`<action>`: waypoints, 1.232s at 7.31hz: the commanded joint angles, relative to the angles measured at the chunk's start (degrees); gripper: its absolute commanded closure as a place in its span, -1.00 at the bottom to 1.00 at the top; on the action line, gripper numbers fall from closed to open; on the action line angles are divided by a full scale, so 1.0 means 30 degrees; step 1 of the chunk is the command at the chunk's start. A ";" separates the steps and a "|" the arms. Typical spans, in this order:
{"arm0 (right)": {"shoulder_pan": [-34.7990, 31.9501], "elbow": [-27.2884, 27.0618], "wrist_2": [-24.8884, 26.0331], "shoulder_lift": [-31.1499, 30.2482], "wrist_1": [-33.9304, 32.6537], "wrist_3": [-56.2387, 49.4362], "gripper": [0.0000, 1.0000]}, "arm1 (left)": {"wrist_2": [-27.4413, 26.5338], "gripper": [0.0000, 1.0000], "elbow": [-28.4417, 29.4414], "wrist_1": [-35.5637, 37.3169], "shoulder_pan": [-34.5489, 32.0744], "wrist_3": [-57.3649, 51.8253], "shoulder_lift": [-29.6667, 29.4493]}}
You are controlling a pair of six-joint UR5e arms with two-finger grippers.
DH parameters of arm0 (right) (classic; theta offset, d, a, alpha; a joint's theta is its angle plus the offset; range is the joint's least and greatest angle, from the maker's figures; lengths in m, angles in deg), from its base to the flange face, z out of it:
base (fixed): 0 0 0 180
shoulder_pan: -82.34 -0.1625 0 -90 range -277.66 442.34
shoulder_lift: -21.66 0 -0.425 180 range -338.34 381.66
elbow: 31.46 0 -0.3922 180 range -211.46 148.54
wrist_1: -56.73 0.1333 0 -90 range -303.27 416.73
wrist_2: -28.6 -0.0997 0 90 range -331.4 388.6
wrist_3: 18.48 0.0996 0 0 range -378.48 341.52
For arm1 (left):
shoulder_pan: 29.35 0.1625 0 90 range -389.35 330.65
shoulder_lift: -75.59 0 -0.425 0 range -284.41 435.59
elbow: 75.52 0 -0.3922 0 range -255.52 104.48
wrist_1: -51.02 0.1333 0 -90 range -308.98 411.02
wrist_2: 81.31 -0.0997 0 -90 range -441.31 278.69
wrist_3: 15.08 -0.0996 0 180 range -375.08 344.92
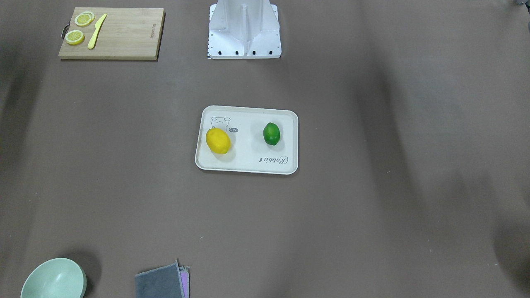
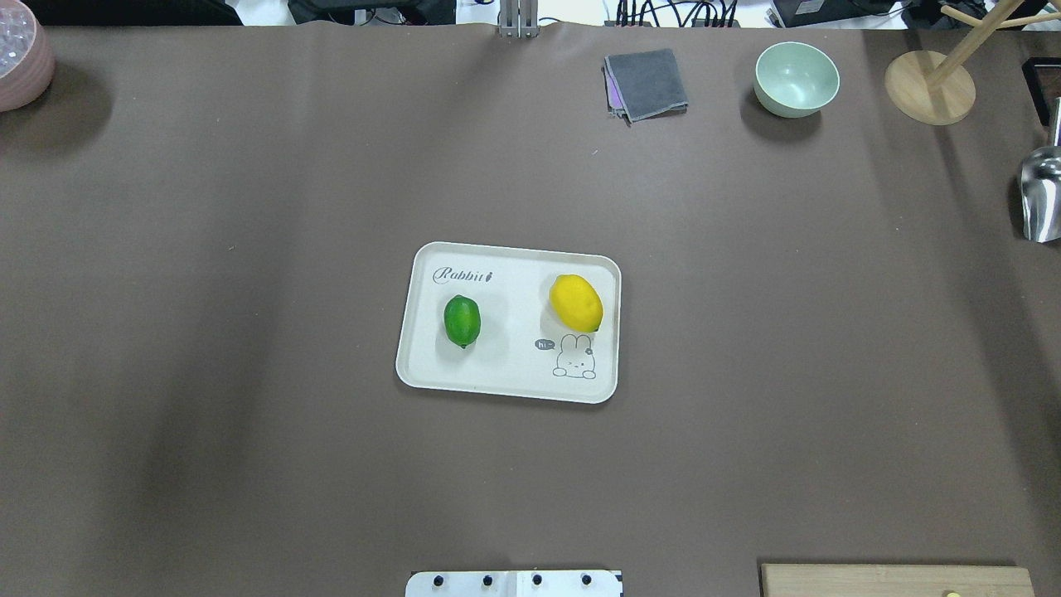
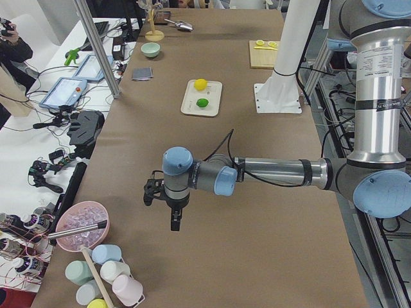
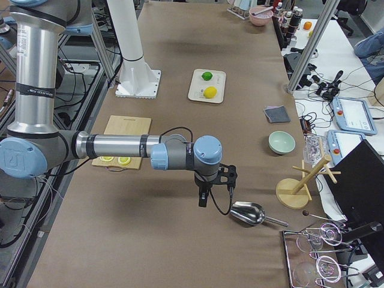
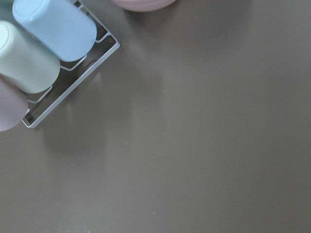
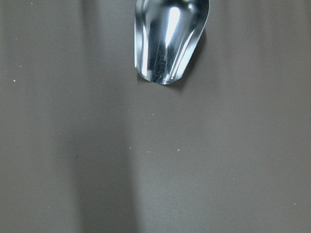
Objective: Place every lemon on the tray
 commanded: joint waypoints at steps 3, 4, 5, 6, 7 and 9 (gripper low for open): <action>0.0019 -0.0059 0.0433 -0.0083 -0.0030 0.0029 -1.00 | 0.1622 -0.96 -0.0608 0.0574 -0.0290 0.2619 0.0147; 0.0019 0.0058 0.0404 -0.0055 -0.0030 0.0029 -1.00 | 0.1797 -0.96 -0.0958 0.1300 -0.0378 0.2619 0.0120; 0.0019 0.0059 0.0404 -0.0025 -0.0030 0.0029 -1.00 | 0.1682 -0.96 -0.1251 0.2265 -0.0582 0.2532 0.0120; 0.0019 0.0030 0.0404 0.0004 -0.0030 0.0029 -1.00 | 0.1536 -0.96 -0.1167 0.2274 -0.0671 0.2502 0.0149; 0.0019 0.0059 0.0404 0.0120 -0.0030 0.0029 -1.00 | 0.1448 -0.96 -0.1050 0.2274 -0.0672 0.2473 0.0149; 0.0019 0.0001 0.0404 0.0063 -0.0030 0.0029 -1.00 | 0.1476 -0.96 -0.1020 0.2333 -0.0672 0.2560 0.0149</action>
